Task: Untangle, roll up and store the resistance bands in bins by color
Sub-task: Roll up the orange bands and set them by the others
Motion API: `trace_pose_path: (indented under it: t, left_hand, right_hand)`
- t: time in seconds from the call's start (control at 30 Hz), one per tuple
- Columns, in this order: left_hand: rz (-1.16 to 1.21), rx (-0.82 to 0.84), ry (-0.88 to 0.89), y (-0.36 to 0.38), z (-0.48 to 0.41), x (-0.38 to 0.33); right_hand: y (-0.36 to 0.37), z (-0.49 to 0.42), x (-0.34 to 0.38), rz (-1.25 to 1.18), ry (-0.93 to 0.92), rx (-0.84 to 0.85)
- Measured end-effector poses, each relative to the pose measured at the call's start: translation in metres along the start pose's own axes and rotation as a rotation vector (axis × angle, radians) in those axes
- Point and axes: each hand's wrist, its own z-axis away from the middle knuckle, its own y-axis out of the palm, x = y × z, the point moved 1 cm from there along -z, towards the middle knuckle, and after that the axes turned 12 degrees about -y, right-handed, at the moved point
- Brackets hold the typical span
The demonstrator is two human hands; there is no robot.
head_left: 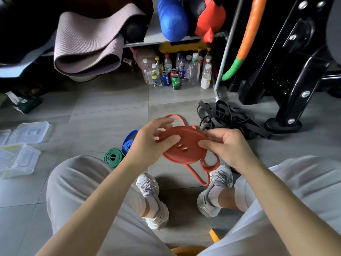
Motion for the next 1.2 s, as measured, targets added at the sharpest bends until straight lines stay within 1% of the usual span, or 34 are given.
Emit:
trace_pose_path:
  t: [0.1, 0.17, 0.33, 0.4, 0.47, 0.53, 0.6, 0.7, 0.8, 0.83, 0.9, 0.97, 1.07, 1.2]
  left_hand:
    - [-0.184, 0.049, 0.055, 0.004, -0.001, -0.012]
    - [-0.309, 0.033, 0.106, 0.007, -0.001, -0.016]
    - [-0.398, -0.022, 0.139, 0.013, 0.004, -0.014]
    - [-0.495, -0.040, 0.237, 0.015, 0.009, -0.009]
    - [-0.544, -0.023, 0.324, 0.016, 0.012, -0.004]
    - [-0.462, 0.005, 0.258, 0.015, 0.010, -0.001]
    - [-0.301, 0.034, 0.151, 0.013, 0.006, 0.001]
    - [-0.039, 0.009, 0.069, 0.011, 0.001, 0.002]
    - [0.146, -0.022, 0.019, 0.008, -0.002, 0.002]
    - [0.188, -0.023, 0.008, 0.008, -0.002, 0.003]
    - [0.274, -0.015, -0.025, 0.009, -0.003, 0.003]
    - [0.342, -0.020, -0.058, 0.009, -0.003, 0.004]
    - [0.377, -0.014, -0.058, 0.007, -0.007, 0.004]
    - [0.413, 0.000, -0.063, 0.004, -0.011, 0.002]
  right_hand:
    - [0.008, -0.004, 0.000, 0.107, -0.008, 0.070]
    - [0.010, -0.006, 0.001, 0.156, -0.023, 0.077]
    - [0.008, -0.007, 0.004, 0.237, -0.033, 0.102]
    - [0.007, -0.008, 0.006, 0.251, -0.029, 0.107]
    - [0.006, -0.009, 0.008, 0.260, -0.035, 0.110]
    - [0.005, -0.010, 0.010, 0.252, -0.041, 0.100]
    - [0.006, -0.011, 0.009, 0.223, -0.037, 0.053]
    - [0.007, -0.010, 0.003, 0.304, -0.073, -0.022]
    - [0.009, -0.005, -0.003, 0.286, -0.098, -0.141]
    - [0.009, -0.005, -0.004, 0.301, -0.139, -0.196]
    - [0.008, -0.005, -0.005, 0.435, -0.236, -0.262]
    - [0.009, -0.005, -0.005, 0.488, -0.273, -0.245]
    - [0.009, -0.007, -0.007, 0.399, -0.186, -0.212]
    - [0.007, -0.016, -0.005, 0.180, -0.069, -0.271]
